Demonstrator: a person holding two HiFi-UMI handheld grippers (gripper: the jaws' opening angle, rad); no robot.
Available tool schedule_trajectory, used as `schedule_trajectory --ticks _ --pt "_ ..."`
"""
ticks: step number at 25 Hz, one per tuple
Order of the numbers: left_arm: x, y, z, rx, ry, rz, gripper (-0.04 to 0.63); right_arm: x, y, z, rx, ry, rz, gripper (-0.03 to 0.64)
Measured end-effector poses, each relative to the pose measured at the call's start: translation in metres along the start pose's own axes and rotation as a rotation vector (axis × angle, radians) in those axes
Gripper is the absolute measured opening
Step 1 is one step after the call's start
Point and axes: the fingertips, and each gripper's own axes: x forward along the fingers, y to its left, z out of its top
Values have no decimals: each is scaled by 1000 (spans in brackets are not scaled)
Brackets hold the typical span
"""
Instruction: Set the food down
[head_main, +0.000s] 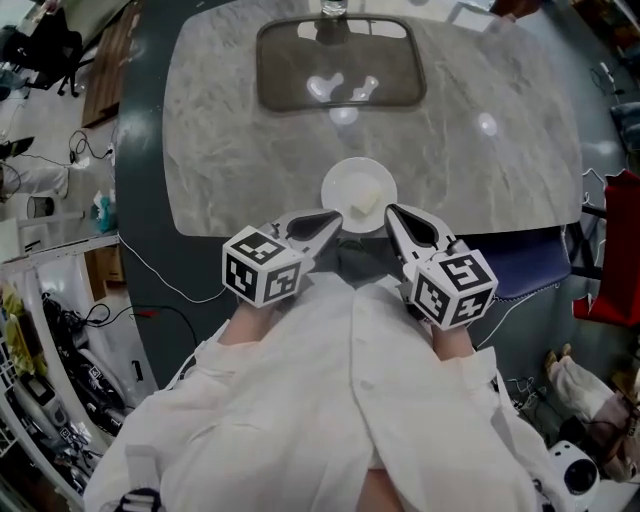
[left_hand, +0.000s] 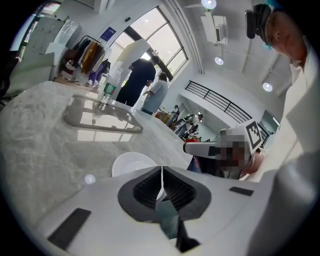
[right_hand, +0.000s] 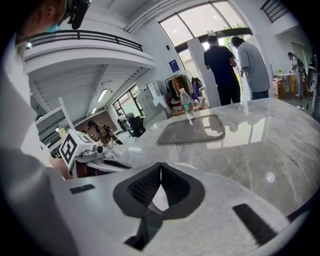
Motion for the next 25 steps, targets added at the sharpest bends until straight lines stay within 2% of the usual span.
schedule_trajectory --ticks 8,25 --pt "1 7 -18 -45 32 18 21 10 -4 -20 38 53 18 2" --pt "20 37 -48 -164 94 87 21 27 -32 -70 100 187 -50 3"
